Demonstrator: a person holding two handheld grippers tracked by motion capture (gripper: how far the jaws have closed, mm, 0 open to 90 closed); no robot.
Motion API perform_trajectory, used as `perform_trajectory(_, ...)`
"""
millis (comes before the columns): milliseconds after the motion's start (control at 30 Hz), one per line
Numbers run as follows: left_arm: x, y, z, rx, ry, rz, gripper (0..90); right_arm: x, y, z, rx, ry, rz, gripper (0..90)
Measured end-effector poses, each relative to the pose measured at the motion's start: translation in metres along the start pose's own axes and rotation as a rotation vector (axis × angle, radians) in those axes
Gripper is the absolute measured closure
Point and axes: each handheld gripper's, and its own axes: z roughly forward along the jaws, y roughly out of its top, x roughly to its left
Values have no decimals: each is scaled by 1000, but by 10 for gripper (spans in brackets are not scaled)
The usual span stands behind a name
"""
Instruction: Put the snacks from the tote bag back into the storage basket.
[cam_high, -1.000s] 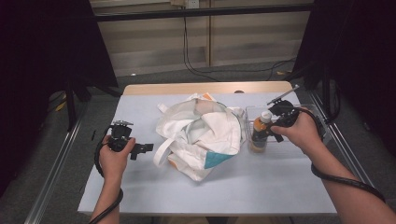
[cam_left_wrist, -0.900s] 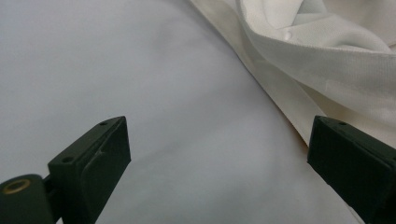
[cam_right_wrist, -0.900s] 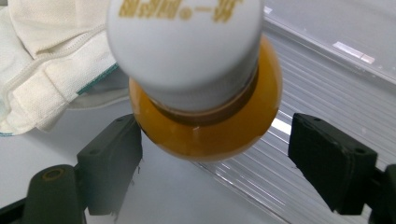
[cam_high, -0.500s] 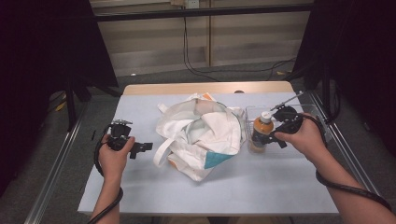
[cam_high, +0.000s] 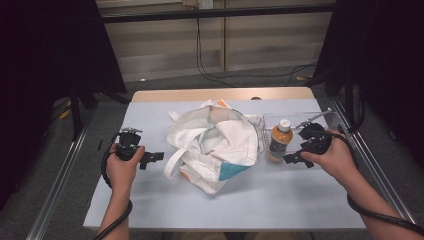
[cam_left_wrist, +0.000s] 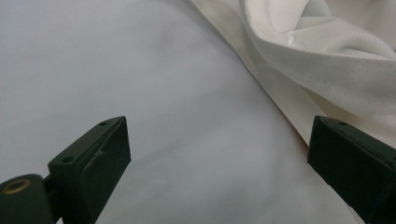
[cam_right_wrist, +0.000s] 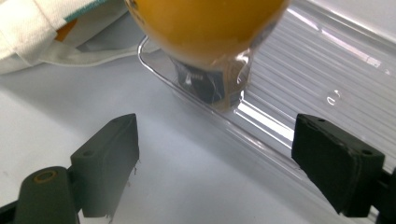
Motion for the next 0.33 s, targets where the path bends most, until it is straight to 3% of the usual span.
perform_trajectory(333,-2,5,5,11,-4,6,59,-2,-13,-11,-65,13,-20,129)
